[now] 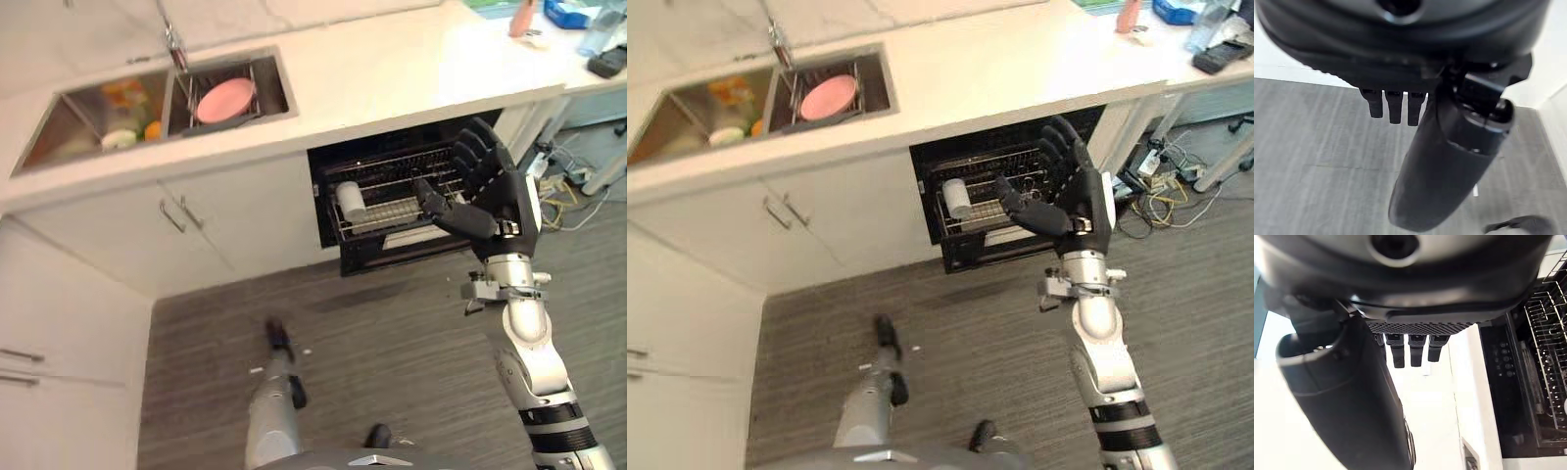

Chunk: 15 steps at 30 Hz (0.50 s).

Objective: Place the dishes in the dishwasher.

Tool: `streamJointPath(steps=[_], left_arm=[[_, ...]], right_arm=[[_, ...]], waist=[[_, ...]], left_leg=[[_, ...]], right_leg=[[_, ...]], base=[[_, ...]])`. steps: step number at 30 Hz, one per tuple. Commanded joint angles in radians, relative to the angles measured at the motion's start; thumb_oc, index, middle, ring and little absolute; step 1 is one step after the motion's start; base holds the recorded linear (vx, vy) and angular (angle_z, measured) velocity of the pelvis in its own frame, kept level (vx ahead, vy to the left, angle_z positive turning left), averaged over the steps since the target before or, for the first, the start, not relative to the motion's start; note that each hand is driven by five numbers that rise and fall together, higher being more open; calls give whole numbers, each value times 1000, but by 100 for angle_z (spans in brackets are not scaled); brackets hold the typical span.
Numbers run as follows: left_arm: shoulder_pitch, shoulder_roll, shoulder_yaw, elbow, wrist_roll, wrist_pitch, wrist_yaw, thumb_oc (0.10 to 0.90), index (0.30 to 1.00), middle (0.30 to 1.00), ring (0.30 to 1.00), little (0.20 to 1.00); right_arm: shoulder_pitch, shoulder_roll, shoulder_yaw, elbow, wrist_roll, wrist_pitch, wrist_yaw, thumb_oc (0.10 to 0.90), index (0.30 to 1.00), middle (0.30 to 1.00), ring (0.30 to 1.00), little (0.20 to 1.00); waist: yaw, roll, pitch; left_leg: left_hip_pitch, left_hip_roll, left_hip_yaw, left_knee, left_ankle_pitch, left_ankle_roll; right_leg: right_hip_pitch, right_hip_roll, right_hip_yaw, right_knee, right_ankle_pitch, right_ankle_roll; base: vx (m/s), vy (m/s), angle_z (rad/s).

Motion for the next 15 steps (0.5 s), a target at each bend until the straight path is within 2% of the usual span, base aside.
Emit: streamJointPath(steps=[1, 2, 3, 4, 5, 6, 7, 8, 9, 10, 11, 12, 13, 14, 15], left_arm=[[5, 68, -44, -18, 41, -22, 33, 800, 900, 900, 900, 900], [-12, 80, -34, -9, 47, -21, 26, 800, 900, 900, 900, 900], [-30, 91, -36, -17, 39, -24, 29, 800, 900, 900, 900, 900], [-30, 91, -36, -17, 39, -24, 29, 800, 900, 900, 900, 900], [-41, 101, -43, -28, 36, -28, 29, 800, 900, 900, 900, 900], [-41, 101, -43, -28, 36, -28, 29, 800, 900, 900, 900, 900], [-62, 115, -65, -52, 44, -30, 27, 800, 900, 900, 900, 900], [-62, 115, -65, -52, 44, -30, 27, 800, 900, 900, 900, 900], [-81, 120, -99, -92, 46, -34, 29, 800, 900, 900, 900, 900], [-81, 120, -99, -92, 46, -34, 29, 800, 900, 900, 900, 900], [-85, 118, -122, -109, 43, -37, 22, 800, 900, 900, 900, 900], [-85, 118, -122, -109, 43, -37, 22, 800, 900, 900, 900, 900], [-95, 116, -144, -128, 40, -37, 13, 800, 900, 900, 900, 900], [-105, 114, -143, -118, 40, -30, 3, 800, 900, 900, 900, 900], [-112, 112, -141, -115, 44, -28, -2, 800, 900, 900, 900, 900]], right_arm=[[-44, 1, -69, -146, -45, -105, 2, 800, 900, 900, 900, 900], [-47, 1, -70, -137, -79, -92, 9, 800, 900, 900, 900, 900], [-60, 12, -63, -120, -97, -87, 4, 800, 900, 900, 900, 900], [-60, 12, -63, -120, -97, -87, 4, 800, 900, 900, 900, 900], [-67, 20, -62, -116, -112, -86, -2, 800, 900, 900, 900, 900], [-67, 20, -62, -116, -112, -86, -2, 800, 900, 900, 900, 900], [-68, 29, -71, -115, -142, -77, -13, 800, 900, 900, 900, 900], [-68, 29, -71, -115, -142, -77, -13, 800, 900, 900, 900, 900], [-76, 27, -76, -113, -176, -63, -24, 800, 900, 900, 900, 900], [-76, 27, -76, -113, -176, -63, -24, 800, 900, 900, 900, 900], [-73, 30, -87, -108, -197, -57, -33, 800, 900, 900, 900, 900], [-73, 30, -87, -108, -197, -57, -33, 800, 900, 900, 900, 900], [-28, 29, -119, -117, -203, -52, -22, 800, 900, 900, 900, 900], [27, 29, -164, -132, -200, -59, -18, 800, 900, 900, 900, 900], [48, 37, -183, -135, -193, -59, -19, 800, 900, 900, 900, 900]], waist=[[-18, -19, -81], [-6, -52, -105], [9, -88, -112], [9, -88, -112], [15, -110, -114], [15, -110, -114], [9, -136, -116], [9, -136, -116], [-11, -136, -101], [-11, -136, -101], [-35, -115, -83], [-35, -115, -83], [-102, -85, -70], [-155, -58, -49], [-166, -52, -41]], left_leg=[[196, -69, -95, -31, 129, -8], [211, -103, -104, -33, 125, 7], [236, -151, -117, -35, 80, 40], [236, -151, -117, -35, 80, 40], [244, -184, -111, -36, 58, 62], [244, -184, -111, -36, 58, 62], [263, -238, -125, -42, 16, 96], [263, -238, -125, -42, 16, 96], [290, -279, -151, -42, -30, 130], [290, -279, -151, -42, -30, 130], [321, -293, -165, -42, -50, 159], [321, -293, -165, -42, -50, 159], [370, -299, -231, -42, -79, 161], [409, -311, -298, -42, -91, 153], [426, -317, -322, -42, -96, 151]], right_leg=[[209, -123, 58, -116, -34, 135], [219, -151, 45, -114, -13, 139], [205, -197, 46, -61, 39, 158], [205, -197, 46, -61, 39, 158], [192, -231, 50, -10, 89, 175], [192, -231, 50, -10, 89, 175], [156, -283, 64, 98, 197, 201], [156, -283, 64, 98, 197, 201], [85, -305, 111, 261, 264, 197], [85, -305, 111, 261, 264, 197], [19, -257, 172, 376, 280, 180], [19, -257, 172, 376, 280, 180], [-105, -76, 356, 456, 143, 139], [-226, 43, 434, 473, 38, 114], [-245, 50, 431, 430, 16, 94]], base=[[292, 280, 18], [350, 391, 3], [350, 391, 3], [254, 329, 13], [92, 118, 8], [247, 332, 41], [155, 214, 33], [328, 480, 61], [173, 266, 28], [292, 465, 108], [118, 198, 80], [350, 368, 179], [482, 273, 117], [599, 287, 145], [367, 118, 46]])
